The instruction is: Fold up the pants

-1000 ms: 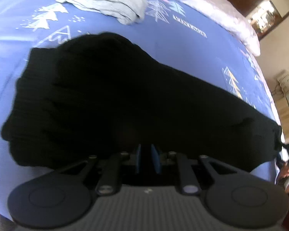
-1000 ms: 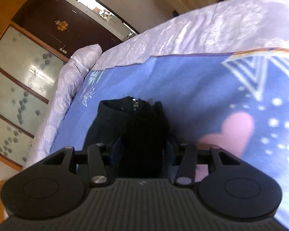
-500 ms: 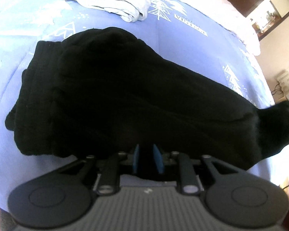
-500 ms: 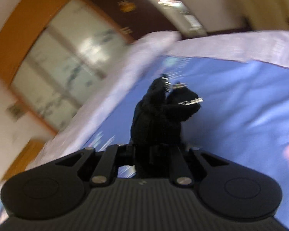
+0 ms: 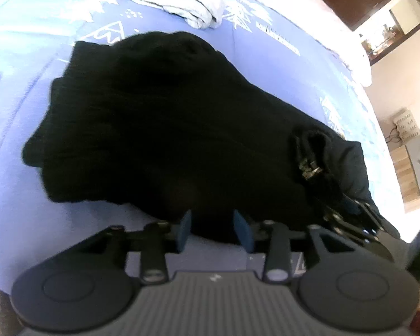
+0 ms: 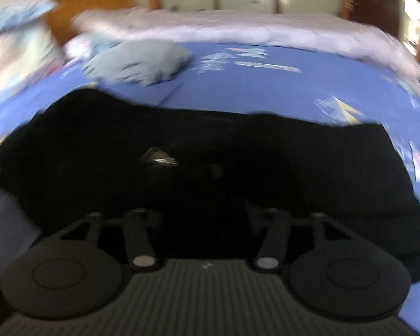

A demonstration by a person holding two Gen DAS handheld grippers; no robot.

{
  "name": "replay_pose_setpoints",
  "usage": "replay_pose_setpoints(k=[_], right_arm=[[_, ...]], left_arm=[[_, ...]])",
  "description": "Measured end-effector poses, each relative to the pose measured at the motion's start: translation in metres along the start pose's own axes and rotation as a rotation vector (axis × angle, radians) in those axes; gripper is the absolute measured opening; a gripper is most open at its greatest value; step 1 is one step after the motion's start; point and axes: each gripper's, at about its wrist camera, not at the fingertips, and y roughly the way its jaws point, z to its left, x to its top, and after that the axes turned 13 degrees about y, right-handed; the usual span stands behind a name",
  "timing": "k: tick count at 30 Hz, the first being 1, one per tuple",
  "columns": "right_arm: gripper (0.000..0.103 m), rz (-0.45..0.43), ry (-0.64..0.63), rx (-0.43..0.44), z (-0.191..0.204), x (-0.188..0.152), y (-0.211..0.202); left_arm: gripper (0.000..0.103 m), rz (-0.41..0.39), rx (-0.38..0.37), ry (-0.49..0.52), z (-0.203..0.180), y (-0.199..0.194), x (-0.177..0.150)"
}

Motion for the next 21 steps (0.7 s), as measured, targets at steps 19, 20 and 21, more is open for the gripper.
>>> replay_pose_setpoints(k=[19,20,21], right_arm=[[0.024,0.09,0.398,0.098,-0.036,0.01,0.01],[0.024,0.086,0.394,0.091,-0.034,0.01,0.006],[0.028,0.073,0.396,0.094,-0.033,0.01,-0.002]], left_arm=[[0.04,-0.013,0.141,0.026,-0.012,-0.013,-0.018],[0.04,-0.012,0.163,0.051,-0.018,-0.012,-0.019],[0.04,-0.011,0.182,0.075,-0.025,-0.011,-0.02]])
